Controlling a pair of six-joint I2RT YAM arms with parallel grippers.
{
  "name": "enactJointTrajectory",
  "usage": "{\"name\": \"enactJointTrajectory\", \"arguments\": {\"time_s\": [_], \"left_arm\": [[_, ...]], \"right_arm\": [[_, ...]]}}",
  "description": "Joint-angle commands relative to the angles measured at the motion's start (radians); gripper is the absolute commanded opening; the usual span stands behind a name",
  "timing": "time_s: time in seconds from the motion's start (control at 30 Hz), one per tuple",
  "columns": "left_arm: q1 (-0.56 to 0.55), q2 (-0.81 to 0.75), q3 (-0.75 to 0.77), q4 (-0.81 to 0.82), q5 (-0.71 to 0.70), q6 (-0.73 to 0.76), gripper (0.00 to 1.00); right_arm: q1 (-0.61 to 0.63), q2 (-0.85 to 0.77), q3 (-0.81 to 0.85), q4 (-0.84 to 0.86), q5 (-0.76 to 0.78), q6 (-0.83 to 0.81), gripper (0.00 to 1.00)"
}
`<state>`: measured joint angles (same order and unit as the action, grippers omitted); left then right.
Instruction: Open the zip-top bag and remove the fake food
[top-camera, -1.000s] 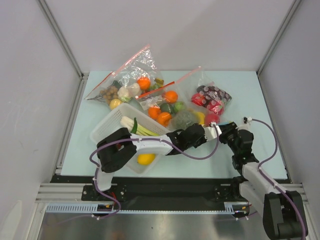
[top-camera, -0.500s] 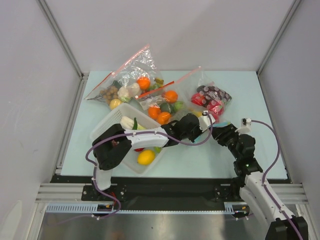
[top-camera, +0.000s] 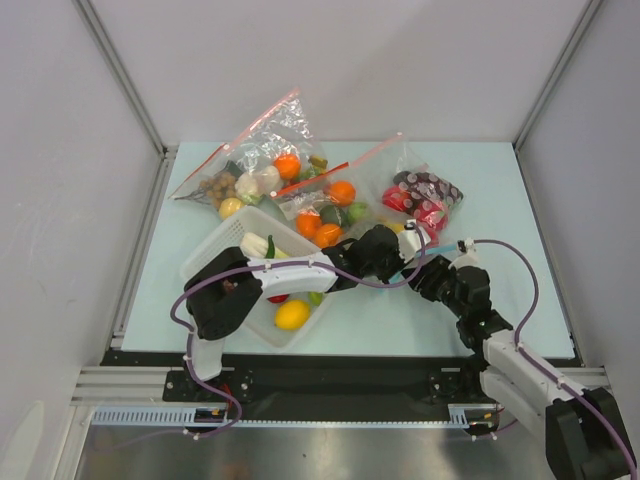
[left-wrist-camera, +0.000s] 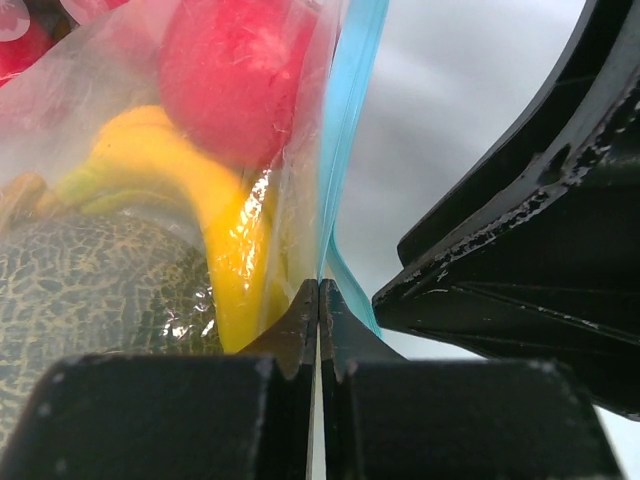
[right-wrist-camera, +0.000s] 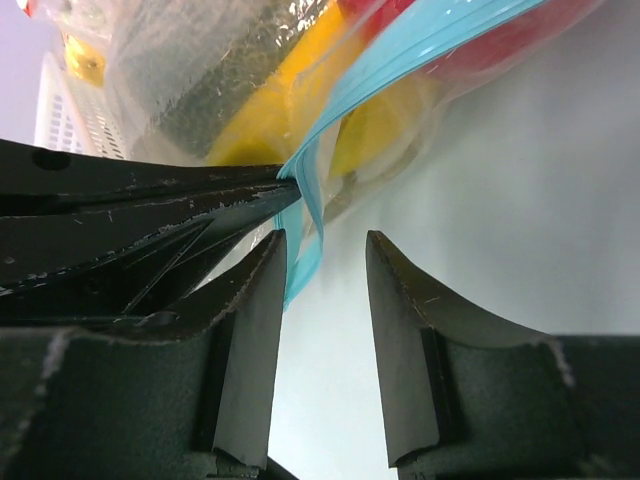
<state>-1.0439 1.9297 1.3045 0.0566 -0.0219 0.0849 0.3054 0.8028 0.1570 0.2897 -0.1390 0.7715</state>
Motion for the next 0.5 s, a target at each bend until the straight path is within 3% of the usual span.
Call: {"name": "enactJointTrajectory", "arguments": {"time_s": [0.0, 0.47], "left_arm": [[0.010, -0.072, 0.044, 0.015, 0.014, -0.017, 0.00], [0.010, -0.083, 0.047, 0.008, 0.014, -0.019, 0.00]], "right_arm": [[0.011, 0.015, -0.001, 0.086, 0.041, -0.034, 0.42], [0.057, 0.193, -0.001, 0.261, 0.056, -0.054, 0.42]]}}
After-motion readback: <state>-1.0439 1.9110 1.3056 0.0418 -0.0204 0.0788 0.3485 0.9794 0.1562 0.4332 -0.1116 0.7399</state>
